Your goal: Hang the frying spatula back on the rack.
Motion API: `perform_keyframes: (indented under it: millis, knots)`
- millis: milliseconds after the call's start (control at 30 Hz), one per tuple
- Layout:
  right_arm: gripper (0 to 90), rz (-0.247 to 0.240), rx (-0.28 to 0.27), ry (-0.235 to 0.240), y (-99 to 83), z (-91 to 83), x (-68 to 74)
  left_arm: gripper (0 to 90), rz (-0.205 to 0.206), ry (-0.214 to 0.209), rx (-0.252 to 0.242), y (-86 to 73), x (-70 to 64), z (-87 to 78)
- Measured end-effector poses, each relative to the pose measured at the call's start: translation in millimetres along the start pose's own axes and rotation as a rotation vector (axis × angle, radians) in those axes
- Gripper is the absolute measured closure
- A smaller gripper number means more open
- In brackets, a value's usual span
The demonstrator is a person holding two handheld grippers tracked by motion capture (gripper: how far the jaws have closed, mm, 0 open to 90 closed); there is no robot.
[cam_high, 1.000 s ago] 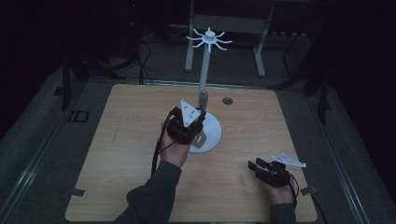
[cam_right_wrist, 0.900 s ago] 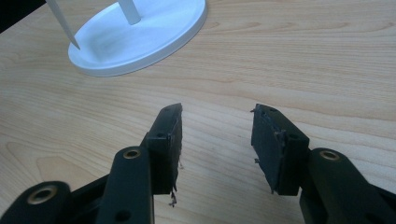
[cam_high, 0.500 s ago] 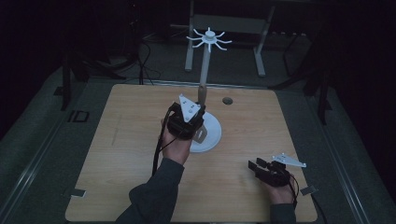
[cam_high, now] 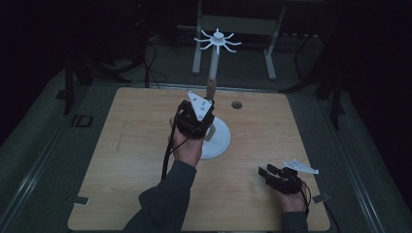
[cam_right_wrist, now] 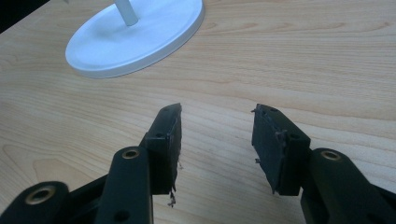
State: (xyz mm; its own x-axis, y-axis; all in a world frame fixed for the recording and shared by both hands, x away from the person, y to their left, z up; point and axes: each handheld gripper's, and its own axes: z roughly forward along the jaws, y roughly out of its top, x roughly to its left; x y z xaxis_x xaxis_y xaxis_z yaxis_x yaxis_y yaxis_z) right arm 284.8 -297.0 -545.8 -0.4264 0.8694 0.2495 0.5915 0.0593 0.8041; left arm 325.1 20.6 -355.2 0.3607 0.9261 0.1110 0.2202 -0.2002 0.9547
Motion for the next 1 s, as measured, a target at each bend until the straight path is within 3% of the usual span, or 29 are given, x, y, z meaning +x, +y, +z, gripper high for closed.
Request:
perform_keyframes:
  millis: [300,500,1000]
  knots:
    - [52.1,-0.001,-0.004,0.001,0.2,0.2,-0.6,74.4,-0.017,0.039,-0.011,8.3,-3.4,2.6]
    - [52.1,-0.004,-0.002,-0.001,0.2,0.7,-0.3,74.4,-0.054,0.040,-0.019,11.7,-2.2,3.3]
    - [52.0,-0.006,-0.001,-0.002,0.1,0.9,0.0,74.4,-0.059,0.068,-0.030,23.9,-0.1,1.4]
